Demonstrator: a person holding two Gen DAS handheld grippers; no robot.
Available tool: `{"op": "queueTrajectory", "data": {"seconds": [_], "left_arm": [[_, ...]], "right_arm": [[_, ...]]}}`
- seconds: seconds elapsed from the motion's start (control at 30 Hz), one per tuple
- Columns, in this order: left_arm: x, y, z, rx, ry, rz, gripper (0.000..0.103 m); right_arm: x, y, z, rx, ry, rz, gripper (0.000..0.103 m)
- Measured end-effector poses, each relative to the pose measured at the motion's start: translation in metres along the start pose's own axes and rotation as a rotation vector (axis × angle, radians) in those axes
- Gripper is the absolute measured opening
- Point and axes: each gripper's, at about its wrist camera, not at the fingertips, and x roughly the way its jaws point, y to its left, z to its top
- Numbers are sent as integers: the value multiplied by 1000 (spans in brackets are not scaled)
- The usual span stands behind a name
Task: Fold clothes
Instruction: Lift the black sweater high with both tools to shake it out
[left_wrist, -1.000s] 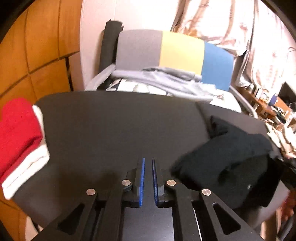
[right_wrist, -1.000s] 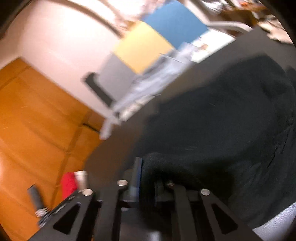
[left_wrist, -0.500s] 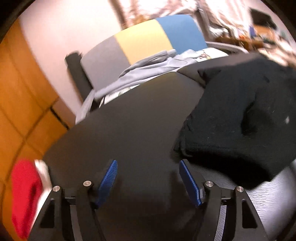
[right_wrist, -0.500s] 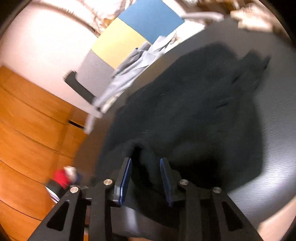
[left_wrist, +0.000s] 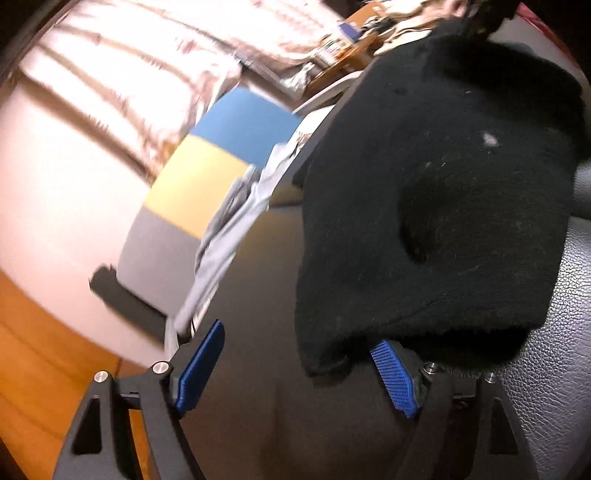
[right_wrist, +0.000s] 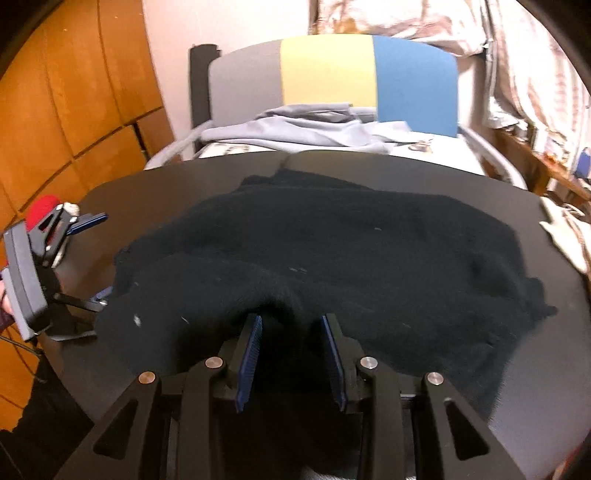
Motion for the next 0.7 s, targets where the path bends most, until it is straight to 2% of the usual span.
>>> {"op": "queueTrajectory", "data": {"seconds": [0.03,0.13,0.17,0.27,0.47,0.57,0.7], "left_arm": [[0,0,1,11,-12,-6,85],[1,1,3,19,-39,-33,85],[1,1,4,20,-48,-40,85],[-5,-1,2,41,-88,-46,85],[-20,-4,-6,98,-138,-78,86],[-22,-8,-1,129,-149,-77,86],[-22,-19,13,150,-188,-109,86]], "right_arm": [[8,3,3,13,0,30,33],[21,0,6,114,-12,115,7],[18,-3,8,154,-34,118,6],[-16,-15,5,259,-190,110,5],[-60,-31,2,294,-318,-21,4],[-57,-36,-2,321,-313,32,4],[-58,-40,-4,349,-314,50,4]]}}
